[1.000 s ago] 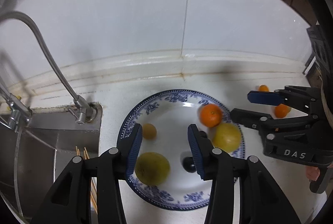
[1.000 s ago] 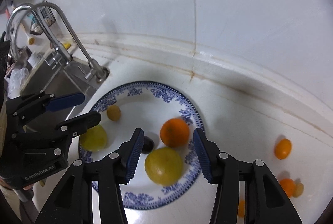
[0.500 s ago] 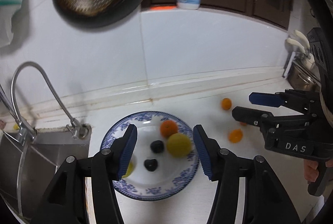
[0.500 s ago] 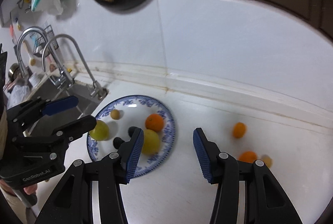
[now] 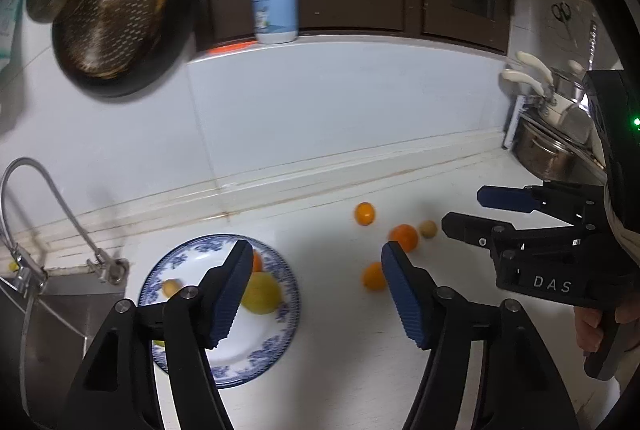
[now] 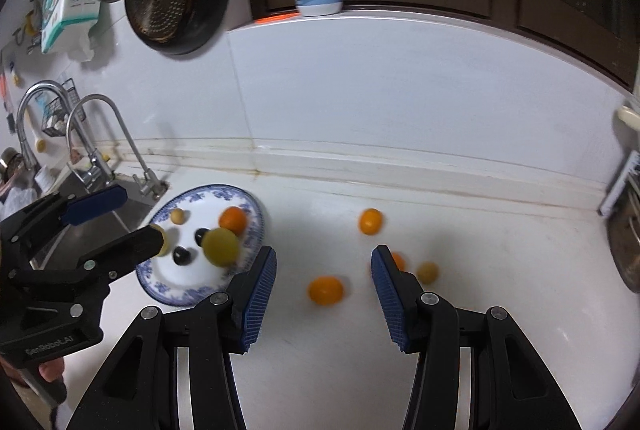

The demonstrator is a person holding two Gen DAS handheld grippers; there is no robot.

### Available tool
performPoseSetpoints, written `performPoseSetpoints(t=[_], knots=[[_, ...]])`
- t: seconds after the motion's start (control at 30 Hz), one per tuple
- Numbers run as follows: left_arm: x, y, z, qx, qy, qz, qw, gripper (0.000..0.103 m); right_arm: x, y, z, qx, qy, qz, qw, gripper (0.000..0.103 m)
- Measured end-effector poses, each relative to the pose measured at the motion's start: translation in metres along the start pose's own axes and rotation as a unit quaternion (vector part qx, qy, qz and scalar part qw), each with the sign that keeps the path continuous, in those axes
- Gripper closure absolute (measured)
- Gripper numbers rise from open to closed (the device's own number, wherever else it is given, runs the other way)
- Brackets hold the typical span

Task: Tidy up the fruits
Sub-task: 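Lift both open tools off the plate back toward the remaining fruit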

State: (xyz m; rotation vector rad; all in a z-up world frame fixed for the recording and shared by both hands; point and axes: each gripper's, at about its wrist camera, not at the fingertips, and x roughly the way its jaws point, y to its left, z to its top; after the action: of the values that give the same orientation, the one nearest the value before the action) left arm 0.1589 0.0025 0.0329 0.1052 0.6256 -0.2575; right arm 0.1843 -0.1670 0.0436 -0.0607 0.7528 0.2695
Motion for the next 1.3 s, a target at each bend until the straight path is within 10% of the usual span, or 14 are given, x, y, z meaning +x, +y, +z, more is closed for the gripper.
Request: performPoseSetpoints(t=[1.3], knots=[[0.151,-0.060,-0.039,0.037,0.149,-0.022,0.9878,0.035,0.115,-0.090,-0.043,-0.014,0.122,-0.036,0.992,0.044]])
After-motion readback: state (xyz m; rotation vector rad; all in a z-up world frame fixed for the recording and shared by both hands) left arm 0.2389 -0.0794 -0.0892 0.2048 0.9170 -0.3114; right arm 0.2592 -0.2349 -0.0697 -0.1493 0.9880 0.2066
